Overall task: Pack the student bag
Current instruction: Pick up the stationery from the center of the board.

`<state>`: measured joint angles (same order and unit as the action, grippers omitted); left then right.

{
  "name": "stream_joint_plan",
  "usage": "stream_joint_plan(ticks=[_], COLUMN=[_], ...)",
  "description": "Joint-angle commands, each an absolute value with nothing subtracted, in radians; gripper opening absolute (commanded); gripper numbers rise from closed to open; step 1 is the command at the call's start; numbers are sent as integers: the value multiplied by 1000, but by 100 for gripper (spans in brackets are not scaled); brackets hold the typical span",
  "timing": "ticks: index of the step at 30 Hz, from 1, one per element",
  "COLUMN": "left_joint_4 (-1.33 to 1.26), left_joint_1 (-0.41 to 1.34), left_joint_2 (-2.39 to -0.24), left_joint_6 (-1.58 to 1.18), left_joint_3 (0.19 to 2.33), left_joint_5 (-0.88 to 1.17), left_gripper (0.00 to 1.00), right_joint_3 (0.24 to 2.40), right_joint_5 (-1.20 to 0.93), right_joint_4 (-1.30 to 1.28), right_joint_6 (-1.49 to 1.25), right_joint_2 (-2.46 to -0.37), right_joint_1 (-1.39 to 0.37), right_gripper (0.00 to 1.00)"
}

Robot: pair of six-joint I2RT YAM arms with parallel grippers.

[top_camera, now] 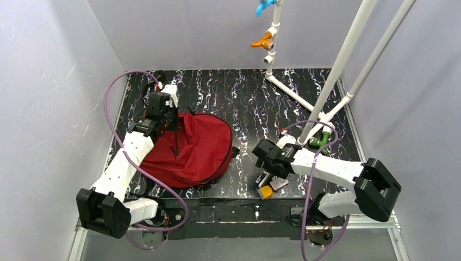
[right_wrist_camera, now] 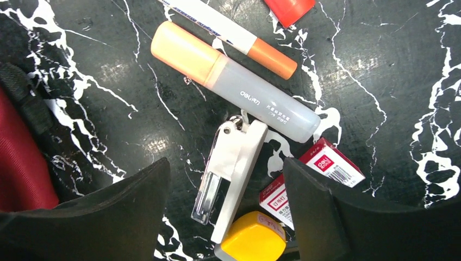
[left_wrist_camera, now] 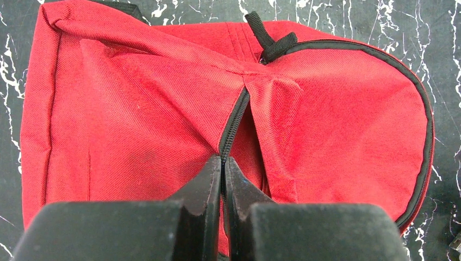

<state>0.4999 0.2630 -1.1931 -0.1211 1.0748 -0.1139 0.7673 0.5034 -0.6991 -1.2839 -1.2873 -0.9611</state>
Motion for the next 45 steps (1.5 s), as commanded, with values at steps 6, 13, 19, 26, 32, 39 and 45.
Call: stream_joint_plan(ticks=[6,13,19,26,32,39,45], left_joint_4=[495,495,495,497,499,499,499], left_joint_1=[259,260,260,260,260,260,260], left_joint_2=[-1139,-1138,-1141,-1145,-1146,-1149,-1145], left_joint_6=[-130,-131,-130,-130,-130,-130,-130], left_joint_3=[1071,1071,1070,1070,1070,1069,1069], left_joint_5=[-82,-84,-80,-74,-73,-69,-53], left_gripper=[0,0,0,0,0,0,0], right_joint_3=[812,868,887,892,905,1004,960], right_joint_5=[527,509,485,469,475,523,301], right_joint_4=[-706,-720,-697,-701,-706,-648,-165], right_joint_6=[-1434,-1446,-1456,-1438,-1424,-1221,-966], right_joint_2=[-1397,-1466,-1496,-1525,-1537,-1489,-1373], right_joint_1=[-957,-958,-957,-957,-957,-957,-957], right_gripper=[78,78,66,53,48,31,29])
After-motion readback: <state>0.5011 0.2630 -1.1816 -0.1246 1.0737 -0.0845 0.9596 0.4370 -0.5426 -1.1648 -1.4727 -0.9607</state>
